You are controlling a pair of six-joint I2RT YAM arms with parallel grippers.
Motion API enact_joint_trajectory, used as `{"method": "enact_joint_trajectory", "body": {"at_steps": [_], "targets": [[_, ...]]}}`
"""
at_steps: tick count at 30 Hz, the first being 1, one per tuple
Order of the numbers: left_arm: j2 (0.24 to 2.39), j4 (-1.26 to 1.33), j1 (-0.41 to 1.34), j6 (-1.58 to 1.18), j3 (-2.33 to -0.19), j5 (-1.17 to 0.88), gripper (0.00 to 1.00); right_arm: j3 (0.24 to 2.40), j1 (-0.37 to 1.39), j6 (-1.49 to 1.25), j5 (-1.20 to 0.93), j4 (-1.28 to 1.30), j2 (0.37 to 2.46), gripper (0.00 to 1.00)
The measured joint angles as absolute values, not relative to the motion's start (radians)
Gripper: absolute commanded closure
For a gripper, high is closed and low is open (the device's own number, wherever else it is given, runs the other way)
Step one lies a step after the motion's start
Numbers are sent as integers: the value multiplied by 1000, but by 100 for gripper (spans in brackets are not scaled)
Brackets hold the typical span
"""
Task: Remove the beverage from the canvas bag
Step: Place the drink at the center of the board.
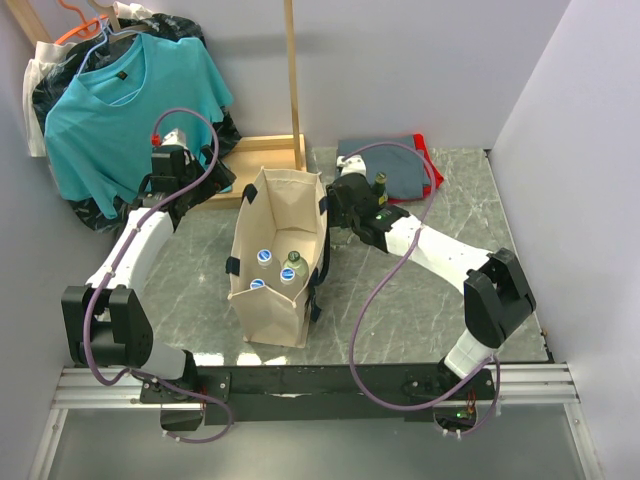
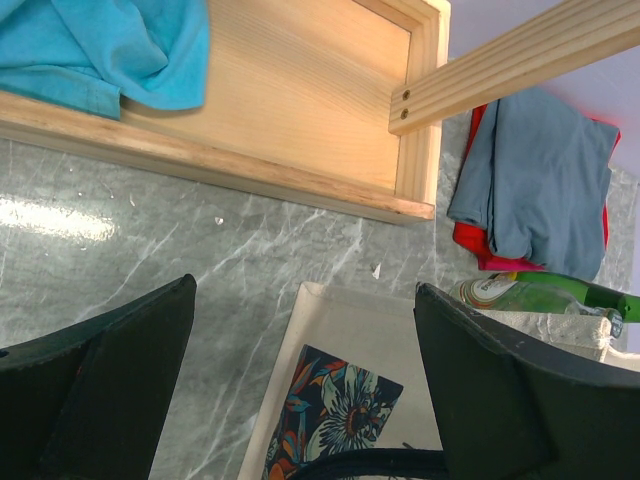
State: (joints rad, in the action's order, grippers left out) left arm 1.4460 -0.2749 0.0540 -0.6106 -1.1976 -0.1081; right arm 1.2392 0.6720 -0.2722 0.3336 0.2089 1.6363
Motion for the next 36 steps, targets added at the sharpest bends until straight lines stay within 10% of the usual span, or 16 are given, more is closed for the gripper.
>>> {"method": "enact_joint_trajectory", "body": {"at_steps": [36], "targets": [[1424, -274, 54, -614, -1182, -110, 4, 1582, 797, -126, 211, 495, 1411, 25]]}}
